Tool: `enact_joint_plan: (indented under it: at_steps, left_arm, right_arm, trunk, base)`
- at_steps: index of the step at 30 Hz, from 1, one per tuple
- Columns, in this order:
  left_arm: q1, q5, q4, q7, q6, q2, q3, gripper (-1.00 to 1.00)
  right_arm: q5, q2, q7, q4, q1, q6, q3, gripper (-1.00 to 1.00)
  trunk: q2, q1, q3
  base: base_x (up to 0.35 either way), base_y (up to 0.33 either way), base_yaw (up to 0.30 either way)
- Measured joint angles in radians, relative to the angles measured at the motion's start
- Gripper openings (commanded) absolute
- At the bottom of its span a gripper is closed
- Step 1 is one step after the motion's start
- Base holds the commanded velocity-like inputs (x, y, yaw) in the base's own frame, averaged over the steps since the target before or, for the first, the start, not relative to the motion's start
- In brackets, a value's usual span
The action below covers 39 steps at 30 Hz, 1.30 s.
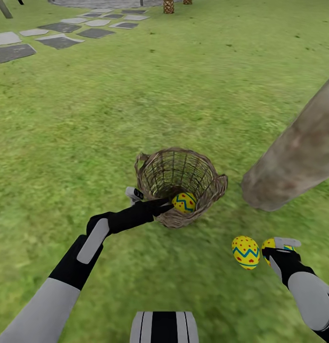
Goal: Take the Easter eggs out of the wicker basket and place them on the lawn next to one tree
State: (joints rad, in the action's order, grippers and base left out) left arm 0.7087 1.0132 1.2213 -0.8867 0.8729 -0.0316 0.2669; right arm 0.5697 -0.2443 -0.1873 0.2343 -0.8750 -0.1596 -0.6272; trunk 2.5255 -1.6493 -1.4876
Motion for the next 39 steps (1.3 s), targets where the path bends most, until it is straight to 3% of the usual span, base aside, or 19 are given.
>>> enact_joint_plan:
  at_steps: [5, 24, 31, 39]
  left_arm:
    - [0.0, 0.001, 0.001, -0.002, 0.0, -0.001, 0.0, 1.0]
    - [0.0, 0.0, 0.0, 0.0, 0.0, 0.005, 0.004, 1.0]
    - [-0.001, -0.002, 0.0, 0.0, 0.0, 0.005, 0.005, 1.0]
    - [-0.001, 0.0, 0.0, 0.0, 0.0, 0.005, 0.005, 1.0]
  right_arm:
    - [0.0, -0.001, 0.0, 0.0, 0.0, -0.001, 0.0, -1.0]
    - [0.004, -0.002, -0.002, 0.002, 0.0, -0.004, 0.001, -1.0]
    - [0.013, -0.002, -0.003, 0.049, -0.001, -0.004, 0.001, -1.0]
    - [0.014, -0.002, -0.002, 0.05, 0.0, -0.004, 0.001, -1.0]
  trunk:
    - [0.0, 0.0, 0.0]
    - [0.004, -0.009, -0.073]
    - [0.006, -0.012, -0.1]
    - [0.006, -0.012, -0.101]
  base:
    - [0.017, 0.0, 0.0]
    - [0.0, 0.0, 0.0]
    - [0.0, 0.0, 0.0]
    - [0.0, 0.0, 0.0]
